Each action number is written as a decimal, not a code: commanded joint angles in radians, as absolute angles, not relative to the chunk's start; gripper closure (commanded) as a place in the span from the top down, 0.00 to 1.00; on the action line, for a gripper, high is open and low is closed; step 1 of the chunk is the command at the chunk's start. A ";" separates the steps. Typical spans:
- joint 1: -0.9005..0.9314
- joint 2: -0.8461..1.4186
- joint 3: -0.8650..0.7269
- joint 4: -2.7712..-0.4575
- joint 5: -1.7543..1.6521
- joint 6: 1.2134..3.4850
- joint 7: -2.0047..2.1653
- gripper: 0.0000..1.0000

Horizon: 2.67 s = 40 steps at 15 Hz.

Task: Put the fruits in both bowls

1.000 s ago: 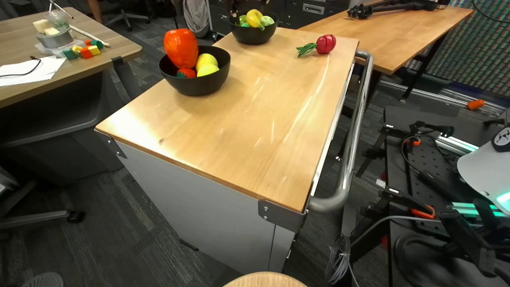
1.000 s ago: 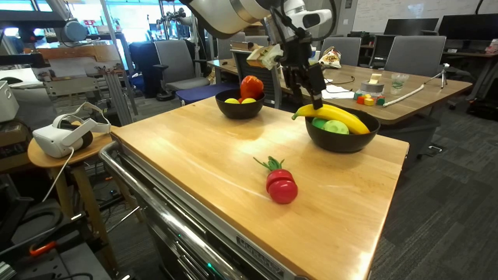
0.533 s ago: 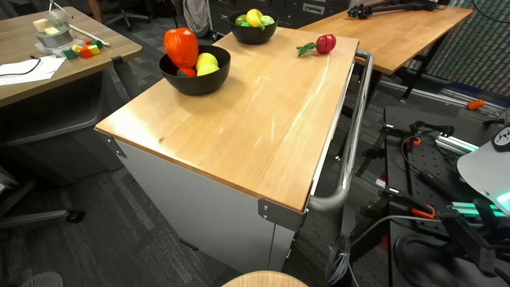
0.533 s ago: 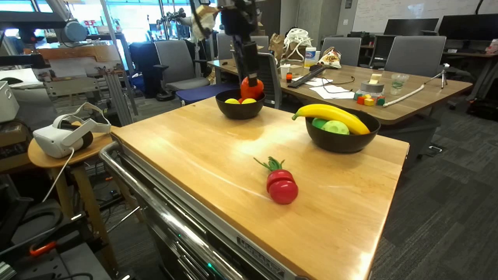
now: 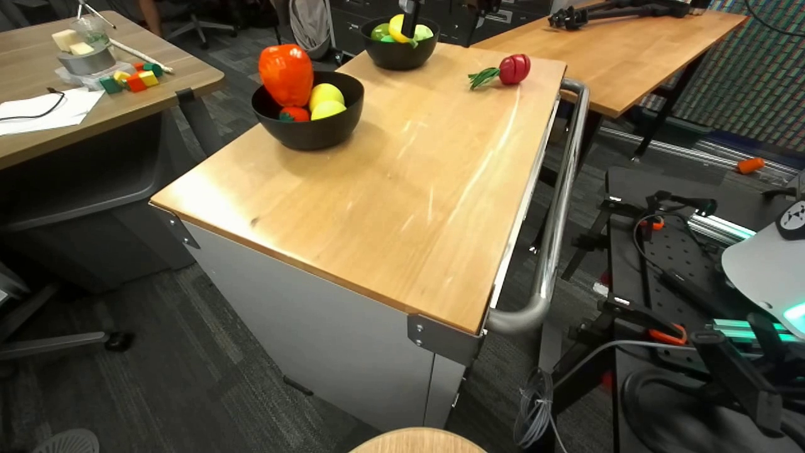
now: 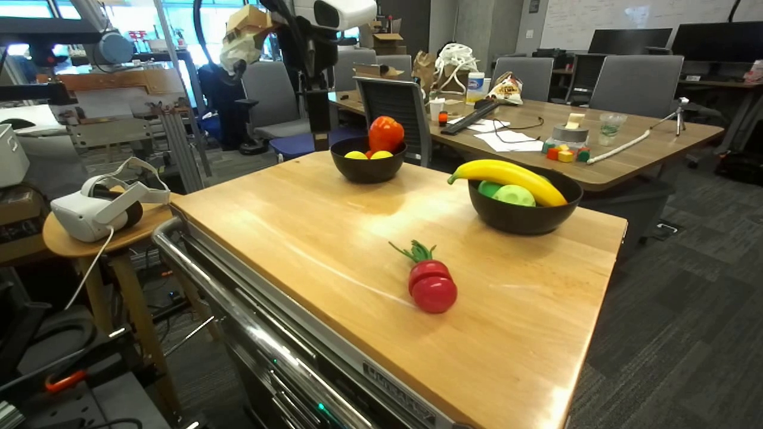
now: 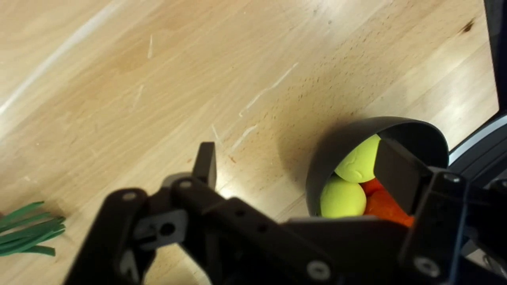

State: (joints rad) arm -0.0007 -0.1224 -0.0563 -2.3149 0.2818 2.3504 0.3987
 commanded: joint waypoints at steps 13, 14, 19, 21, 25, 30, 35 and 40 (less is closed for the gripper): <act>-0.178 -0.098 -0.111 -2.315 -0.395 2.204 0.570 1.00; -0.182 -0.087 -0.119 -2.314 -0.390 2.212 0.572 1.00; -0.194 -0.037 -0.155 -2.335 -0.402 2.337 0.579 1.00; -0.198 -0.011 -0.171 -2.350 -0.389 2.431 0.584 1.00; -0.206 0.041 -0.204 -2.376 -0.382 2.559 0.582 1.00; -0.204 0.073 -0.242 -2.423 -0.376 2.596 0.575 1.00; -0.198 0.076 -0.256 -2.456 -0.365 2.640 0.578 0.58; -0.166 0.015 -0.226 -2.460 -0.336 2.673 0.579 0.45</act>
State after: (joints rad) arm -0.1953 0.0834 -0.2434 -2.4352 -0.3737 2.6425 0.5805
